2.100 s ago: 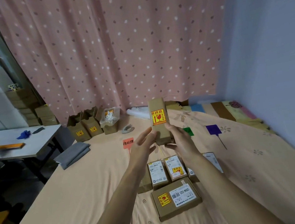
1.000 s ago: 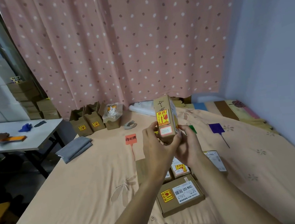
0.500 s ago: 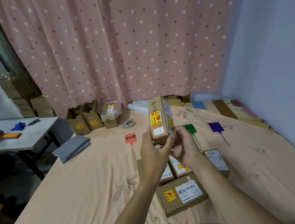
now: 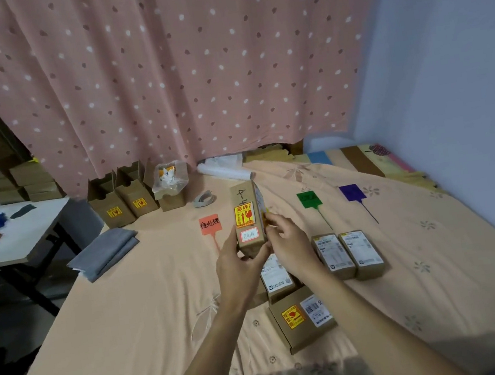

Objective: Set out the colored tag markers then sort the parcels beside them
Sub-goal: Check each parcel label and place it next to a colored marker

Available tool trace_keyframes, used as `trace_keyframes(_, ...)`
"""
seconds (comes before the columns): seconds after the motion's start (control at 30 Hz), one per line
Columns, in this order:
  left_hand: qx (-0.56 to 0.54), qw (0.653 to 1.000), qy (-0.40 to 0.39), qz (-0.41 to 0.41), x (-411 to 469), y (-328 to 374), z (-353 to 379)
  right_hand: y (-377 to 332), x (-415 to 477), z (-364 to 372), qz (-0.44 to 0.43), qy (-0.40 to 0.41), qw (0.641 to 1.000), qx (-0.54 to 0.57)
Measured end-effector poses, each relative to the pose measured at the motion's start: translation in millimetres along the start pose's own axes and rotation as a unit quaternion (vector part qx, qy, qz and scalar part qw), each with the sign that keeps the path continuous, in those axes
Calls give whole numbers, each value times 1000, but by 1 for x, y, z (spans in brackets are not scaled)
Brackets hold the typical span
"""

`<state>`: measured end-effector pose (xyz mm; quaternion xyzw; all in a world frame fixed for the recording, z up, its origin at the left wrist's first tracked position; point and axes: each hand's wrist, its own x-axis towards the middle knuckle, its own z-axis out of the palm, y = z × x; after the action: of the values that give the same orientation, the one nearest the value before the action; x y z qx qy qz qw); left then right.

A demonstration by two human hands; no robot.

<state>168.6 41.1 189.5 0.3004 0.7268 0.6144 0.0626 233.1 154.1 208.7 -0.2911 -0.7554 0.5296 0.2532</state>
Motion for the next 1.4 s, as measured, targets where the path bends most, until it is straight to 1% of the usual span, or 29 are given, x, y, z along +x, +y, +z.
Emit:
trace_keyframes(0.17, 16, 995, -99, 1, 37, -7, 30, 22, 36, -36, 14, 17, 999, -41)
trace_keyframes(0.3, 49, 990, -136, -8, 75, -11, 85, 51, 83, -75, 29, 27, 996, -82)
trace_keyframes(0.4, 62, 988, -144, -11, 107, -17, 138, 82, 127, -111, 54, 24, 996, -68)
trace_keyframes(0.5, 92, 984, -150, -41, 144, -24, 199, 117, 172, -146, 83, 30, 995, -45)
trace_keyframes(0.6, 137, 975, -165, -52, 180, -38, 258, 157, 219, -176, 109, 39, 992, -47)
trace_keyframes(0.8, 141, 959, -211, -123, 235, -73, 350, 217, 303, -217, 149, 15, 987, -65)
trace_keyframes(0.9, 141, 947, -231, -172, 260, -98, 386, 246, 335, -225, 152, 33, 984, -89)
trace_keyframes(0.97, 130, 940, -246, -199, 273, -116, 405, 267, 351, -227, 157, 36, 982, -102)
trace_keyframes(1.07, 129, 927, -254, -244, 284, -139, 426, 296, 370, -223, 179, 20, 978, -106)
trace_keyframes(1.2, 200, 897, -292, -264, 291, -162, 441, 321, 385, -215, 201, 18, 975, -95)
trace_keyframes(1.33, 223, 870, -335, -286, 291, -168, 444, 331, 383, -209, 211, 21, 973, -86)
trace_keyframes(1.4, 222, 866, -338, -295, 288, -167, 444, 329, 381, -208, 213, 28, 973, -83)
